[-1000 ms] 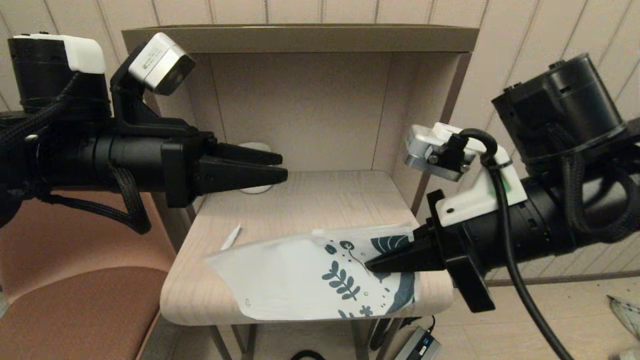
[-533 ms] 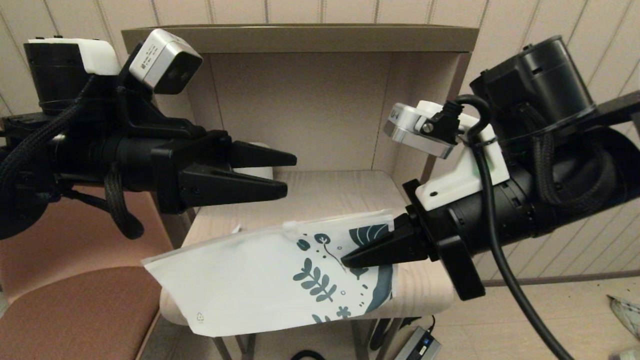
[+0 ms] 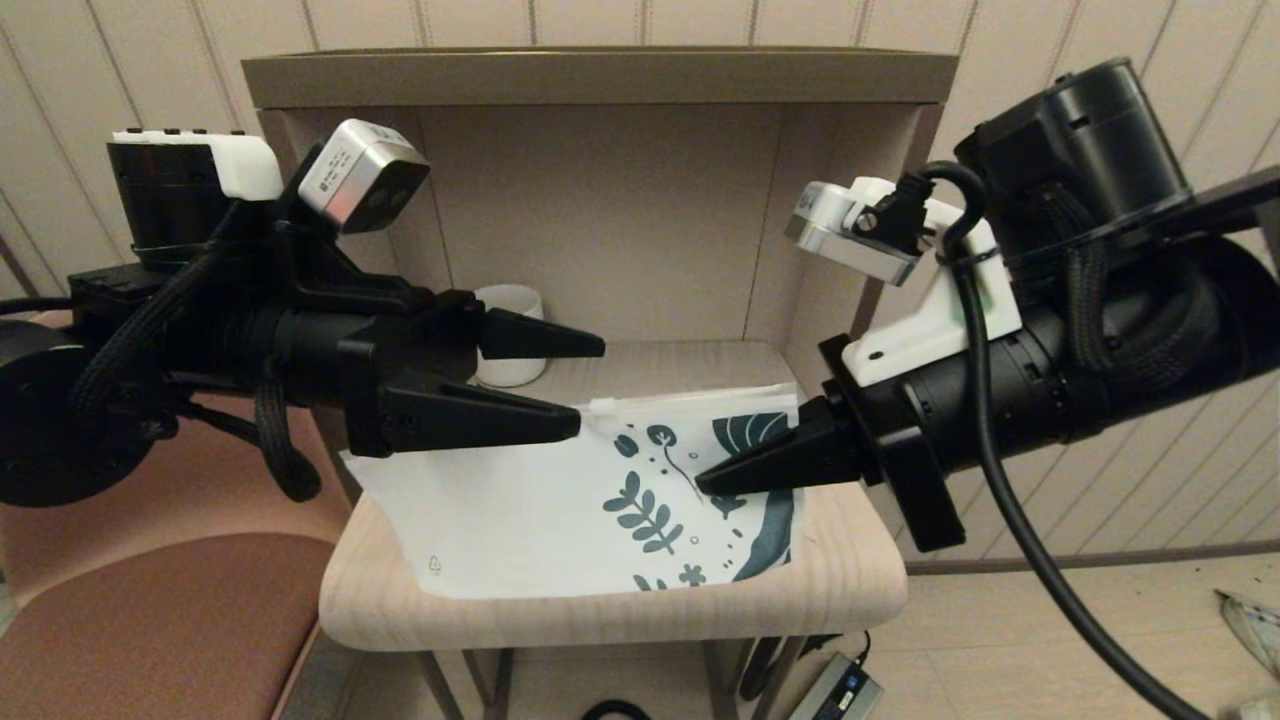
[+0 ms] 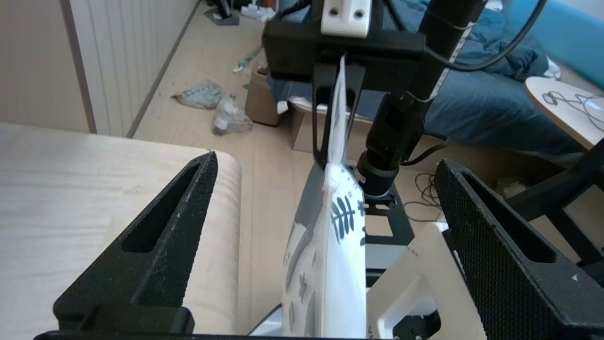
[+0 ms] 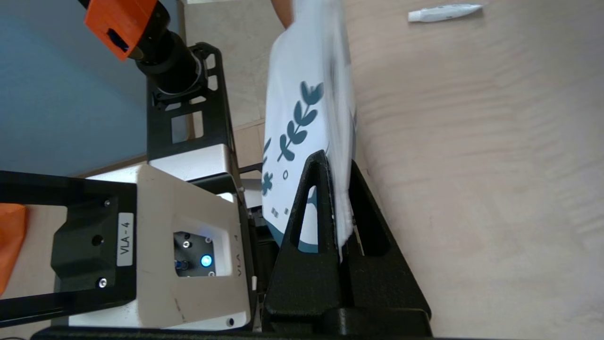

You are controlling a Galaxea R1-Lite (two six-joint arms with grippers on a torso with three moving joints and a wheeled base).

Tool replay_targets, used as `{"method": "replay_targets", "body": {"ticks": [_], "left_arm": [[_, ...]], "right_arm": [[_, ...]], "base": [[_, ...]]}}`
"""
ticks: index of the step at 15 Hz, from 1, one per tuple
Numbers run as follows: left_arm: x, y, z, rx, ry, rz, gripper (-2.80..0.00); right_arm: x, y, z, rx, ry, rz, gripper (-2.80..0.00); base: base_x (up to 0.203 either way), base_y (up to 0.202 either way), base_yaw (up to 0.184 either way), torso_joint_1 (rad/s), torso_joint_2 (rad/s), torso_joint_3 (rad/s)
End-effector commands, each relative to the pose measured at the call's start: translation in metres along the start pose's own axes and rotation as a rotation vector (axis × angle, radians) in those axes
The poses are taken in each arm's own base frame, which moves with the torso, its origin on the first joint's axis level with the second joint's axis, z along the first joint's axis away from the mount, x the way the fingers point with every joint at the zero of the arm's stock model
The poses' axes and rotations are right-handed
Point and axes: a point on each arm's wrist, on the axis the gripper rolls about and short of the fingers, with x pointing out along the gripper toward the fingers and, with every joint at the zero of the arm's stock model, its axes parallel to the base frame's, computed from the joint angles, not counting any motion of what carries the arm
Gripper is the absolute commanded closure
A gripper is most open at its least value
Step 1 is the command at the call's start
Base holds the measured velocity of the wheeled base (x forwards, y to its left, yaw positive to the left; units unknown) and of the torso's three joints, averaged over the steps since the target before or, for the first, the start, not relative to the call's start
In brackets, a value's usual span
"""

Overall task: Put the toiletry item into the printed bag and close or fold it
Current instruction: Open the storage bag

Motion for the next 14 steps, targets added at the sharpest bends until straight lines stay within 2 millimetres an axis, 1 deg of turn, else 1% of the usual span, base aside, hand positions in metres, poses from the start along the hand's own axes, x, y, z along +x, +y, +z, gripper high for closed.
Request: {"method": "replay_targets", "body": {"ticks": [1,3,6,8,9,11,14], "left_arm": [[0.000,0.001,-0.002,-0.005,0.002,-0.006,-2.80],[0.000,0.002,-0.004,-0.009,0.004,-0.006,-2.80],[0.001,0.005,-0.007,0.024,0.008,-0.007,-2.80],[0.000,0.005,-0.006,0.059,0.006,-0.001,-2.80],[0.000,0.005,-0.001,0.080,0.001,0.003,-2.80],[-0.001,0.001,0.016,0.124,-0.013,0.010,-2.80],[-0.001,0.000,0.039,0.105,-0.006,0.014,-2.80]], "right_arm": [[0.000,-0.001,0.000,-0.002,-0.002,-0.001,0.00],[-0.002,-0.004,0.002,-0.003,-0.009,-0.011,0.00],[-0.002,-0.004,0.003,-0.003,-0.009,-0.010,0.00],[-0.003,-0.004,0.003,-0.003,-0.008,-0.012,0.00],[-0.002,-0.004,0.003,-0.005,-0.006,-0.010,0.00],[-0.002,-0.004,0.002,-0.005,-0.004,-0.007,0.00],[0.000,-0.002,0.002,-0.007,-0.002,0.000,0.00]], "base": [[0.000,0.000,0.000,0.000,0.00,0.000],[0.000,0.000,0.000,0.000,0.00,0.000],[0.000,0.000,0.000,0.000,0.00,0.000],[0.000,0.000,0.000,0.000,0.00,0.000],[0.000,0.000,0.000,0.000,0.00,0.000],[0.000,0.000,0.000,0.000,0.00,0.000],[0.000,0.000,0.000,0.000,0.00,0.000]]}}
